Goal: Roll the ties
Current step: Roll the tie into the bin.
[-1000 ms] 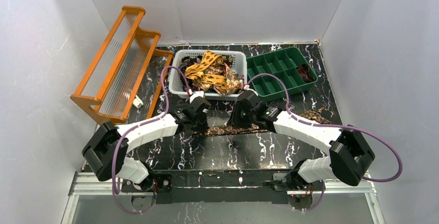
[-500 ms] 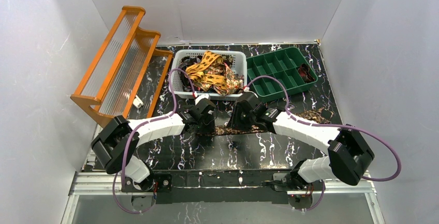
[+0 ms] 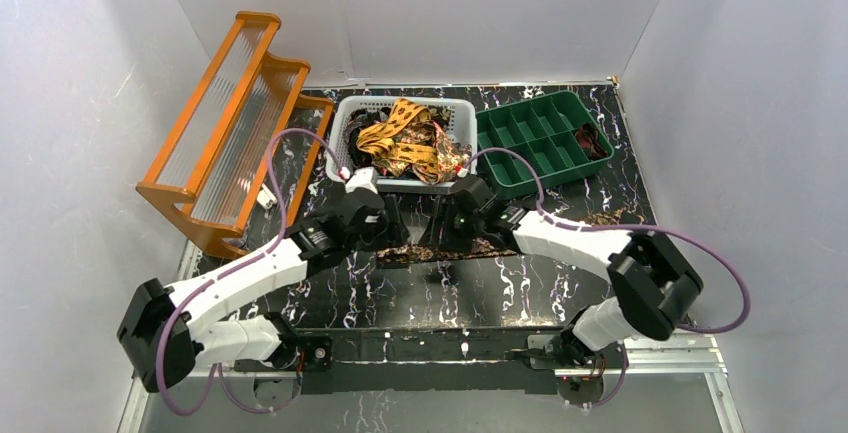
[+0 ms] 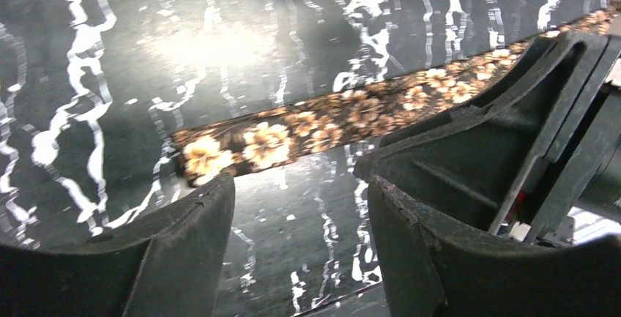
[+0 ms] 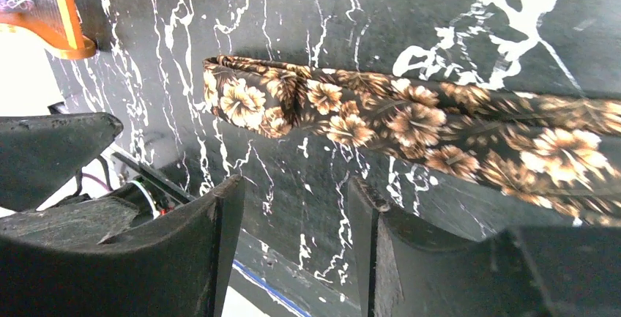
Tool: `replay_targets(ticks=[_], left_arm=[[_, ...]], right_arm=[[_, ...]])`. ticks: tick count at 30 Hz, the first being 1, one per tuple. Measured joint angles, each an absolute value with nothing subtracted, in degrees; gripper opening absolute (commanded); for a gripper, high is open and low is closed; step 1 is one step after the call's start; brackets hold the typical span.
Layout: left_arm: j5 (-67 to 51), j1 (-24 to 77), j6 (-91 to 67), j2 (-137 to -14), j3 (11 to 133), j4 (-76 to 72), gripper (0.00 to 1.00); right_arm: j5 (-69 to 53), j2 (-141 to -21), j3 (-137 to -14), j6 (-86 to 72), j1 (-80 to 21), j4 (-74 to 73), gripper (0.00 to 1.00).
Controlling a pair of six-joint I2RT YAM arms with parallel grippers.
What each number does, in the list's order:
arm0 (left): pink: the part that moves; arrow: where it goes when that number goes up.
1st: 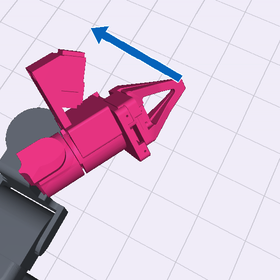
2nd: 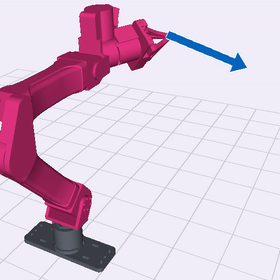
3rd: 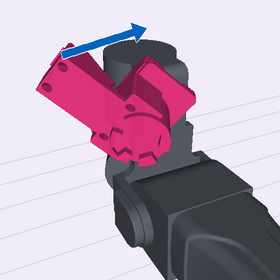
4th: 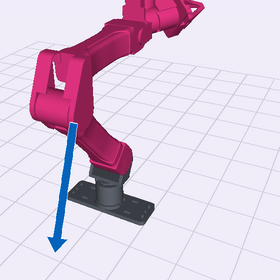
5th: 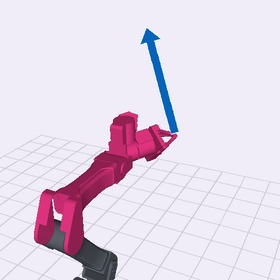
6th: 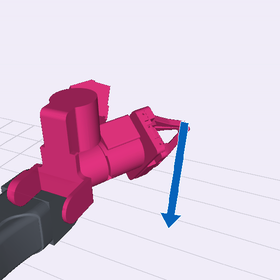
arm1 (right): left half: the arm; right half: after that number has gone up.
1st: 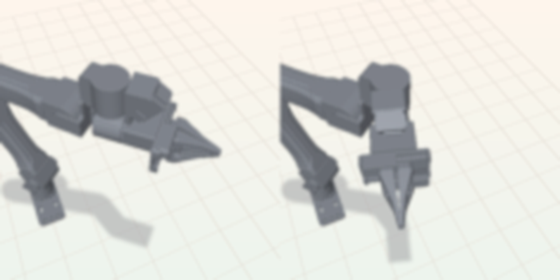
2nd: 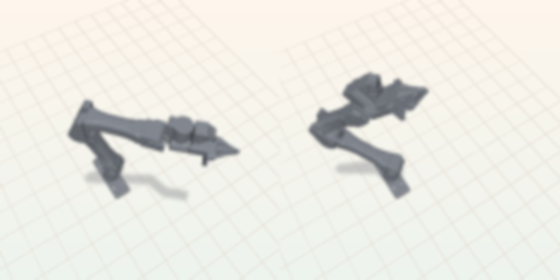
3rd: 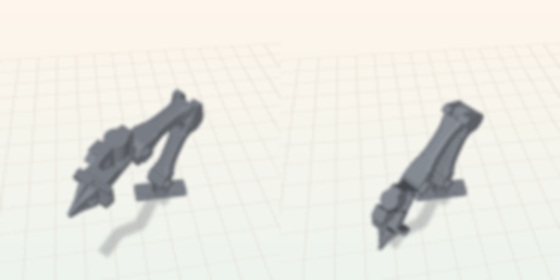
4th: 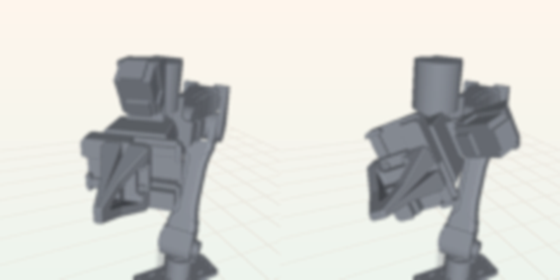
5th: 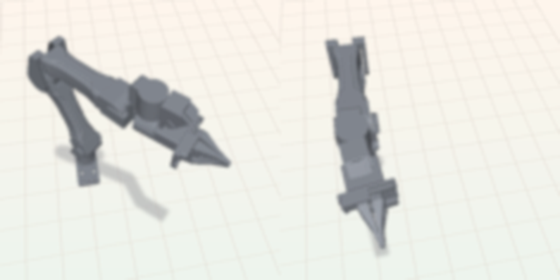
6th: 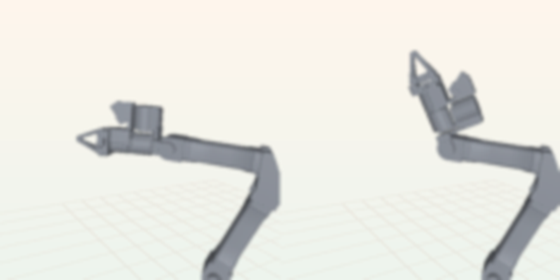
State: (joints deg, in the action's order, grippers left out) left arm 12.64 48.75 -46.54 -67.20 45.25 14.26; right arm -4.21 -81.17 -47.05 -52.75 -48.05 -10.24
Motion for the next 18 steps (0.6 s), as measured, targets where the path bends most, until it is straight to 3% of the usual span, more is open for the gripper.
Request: replay_targets(ticks=[9, 18], left_arm=[[9.91, 34.65, -45.30, -57.71, 35.22, 19.55, 0.68], [2.44, 30.65, -43.57, -56.58, 31.29, 18.04, 0.67]], right_arm=[[-11.11, -93.91, -51.33, -54.02, -48.12, -2.81, 0.62], [-13.47, -97.76, -54.19, -54.11, -49.08, -0.36, 0.55]])
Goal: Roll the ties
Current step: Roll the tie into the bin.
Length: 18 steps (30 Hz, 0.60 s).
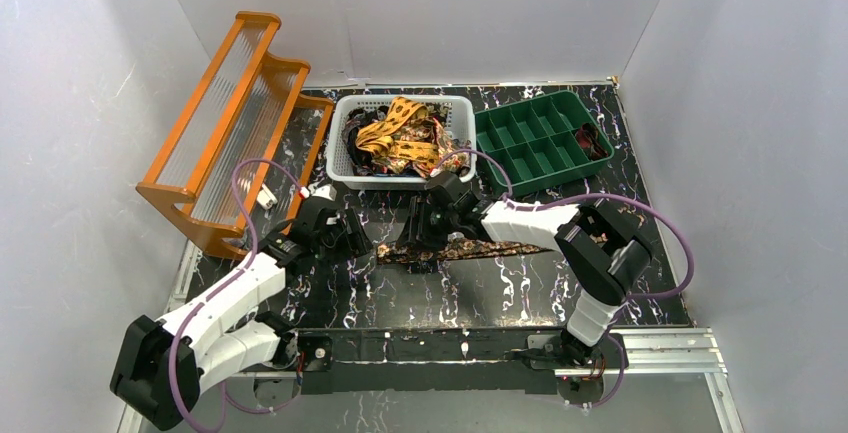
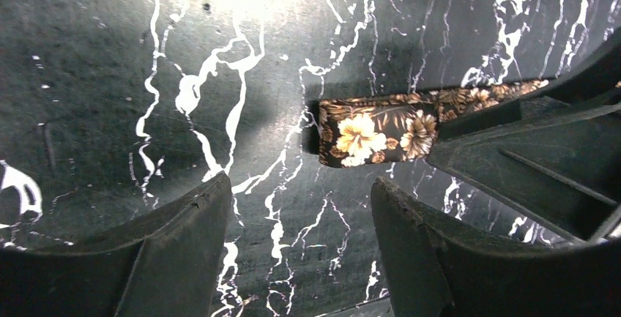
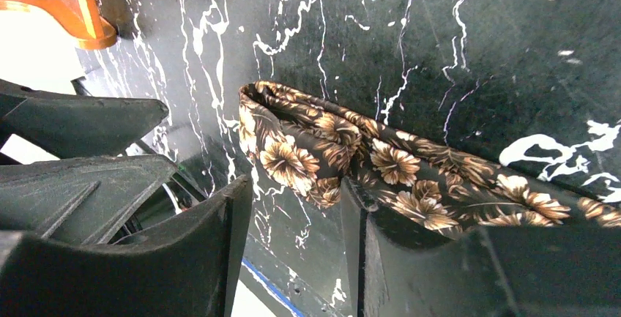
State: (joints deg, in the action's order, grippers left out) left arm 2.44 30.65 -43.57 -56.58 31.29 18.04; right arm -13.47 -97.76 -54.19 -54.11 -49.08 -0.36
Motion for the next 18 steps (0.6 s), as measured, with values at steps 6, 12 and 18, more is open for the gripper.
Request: replay_targets(ticks=[6, 12, 18], left_arm=[[-1.52, 30.15, -43.55, -56.71, 29.63, 15.16, 0.67], [-4.14, 30.06, -43.83, -57.19, 27.42, 12.71, 0.67], [-5.98, 29.98, -44.14, -58.85, 26.92, 10.55, 0.67]], right_arm=[[-13.19, -97.95, -54.22, -54.17, -49.93, -0.27, 0.49], [-11.35, -97.95, -53.56, -54.22, -50.00, -0.21, 0.52], [-10.59, -97.95, -53.39, -54.26, -50.41, 0.14, 0.51]])
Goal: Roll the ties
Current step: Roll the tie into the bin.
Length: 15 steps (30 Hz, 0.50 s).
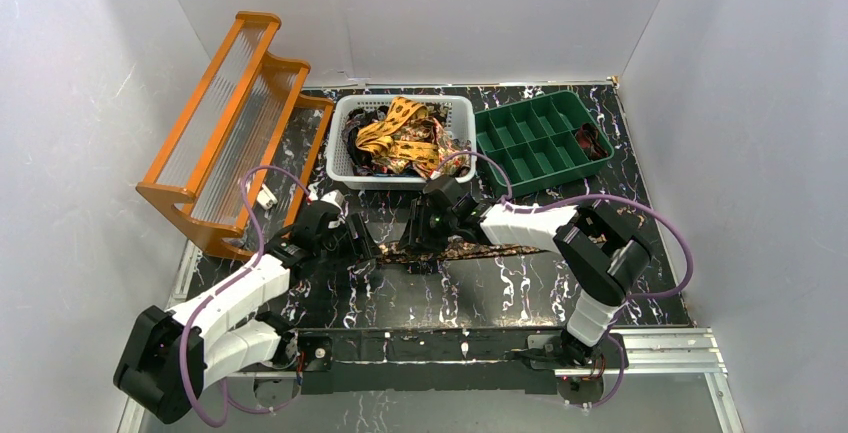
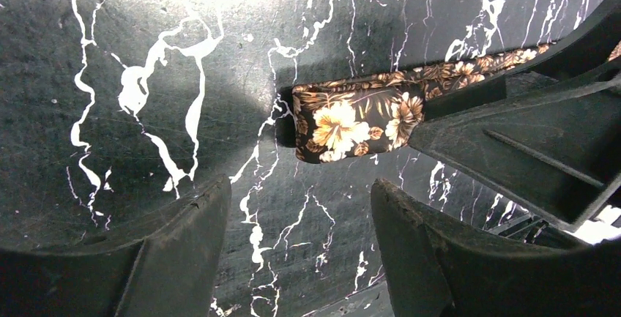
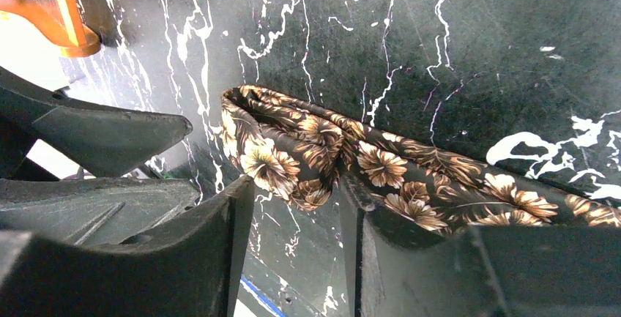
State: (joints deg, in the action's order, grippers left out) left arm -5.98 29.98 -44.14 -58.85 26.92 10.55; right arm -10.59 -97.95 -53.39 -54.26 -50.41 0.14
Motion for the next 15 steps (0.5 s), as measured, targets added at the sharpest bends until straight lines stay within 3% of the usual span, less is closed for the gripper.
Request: replay_targets(ticks=[6, 15], left_arm=[[-6.85, 29.71, -44.21, -59.00, 26.89, 9.10, 0.67], [-8.80, 28.86, -44.34, -60.12, 25.52, 6.68, 0.71]], right_arm=[[-10.63, -98.21, -53.39, -54.28, -50.76, 0.38, 0.46], [-8.10, -100.66, -53.39, -54.08, -51.09, -0.67, 0.25]])
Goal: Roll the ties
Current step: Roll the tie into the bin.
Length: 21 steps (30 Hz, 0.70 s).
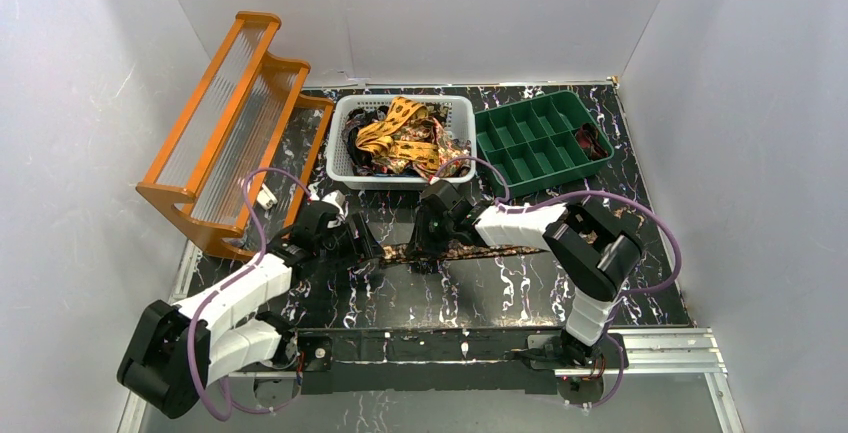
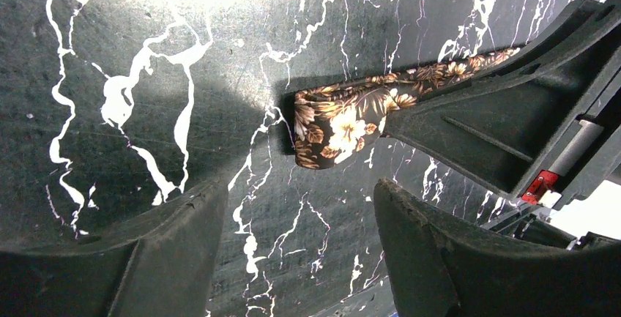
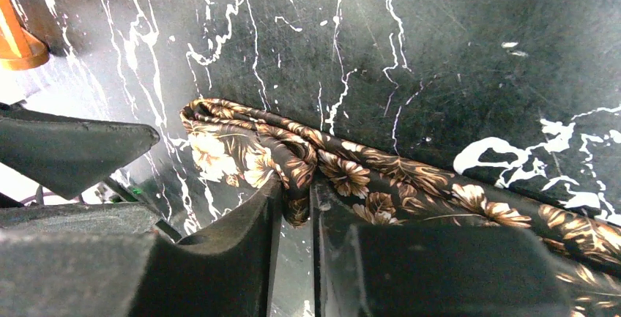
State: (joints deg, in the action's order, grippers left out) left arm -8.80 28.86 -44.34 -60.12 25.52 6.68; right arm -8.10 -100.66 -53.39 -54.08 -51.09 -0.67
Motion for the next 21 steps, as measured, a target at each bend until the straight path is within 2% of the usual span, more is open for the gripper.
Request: replay_targets(ticks=[5, 12, 21], left_arm=[[-11.62, 27.27, -43.86, -62.63, 24.95, 3.60, 0.71], [-16.19, 25.67, -41.89, -67.40, 24.60, -1.39, 0.69], [-21.30, 24.53, -40.23, -71.16, 23.70, -8.21, 0.63]], right_arm=[[-7.88, -100.79, -53.39, -53.74, -51.09, -1.02, 0.19], [-8.38, -101.10, -53.39, -53.78, -50.98, -1.08, 0.17], [-10.48, -101.30, -53.39, -53.82, -50.26, -0.19, 0.38]])
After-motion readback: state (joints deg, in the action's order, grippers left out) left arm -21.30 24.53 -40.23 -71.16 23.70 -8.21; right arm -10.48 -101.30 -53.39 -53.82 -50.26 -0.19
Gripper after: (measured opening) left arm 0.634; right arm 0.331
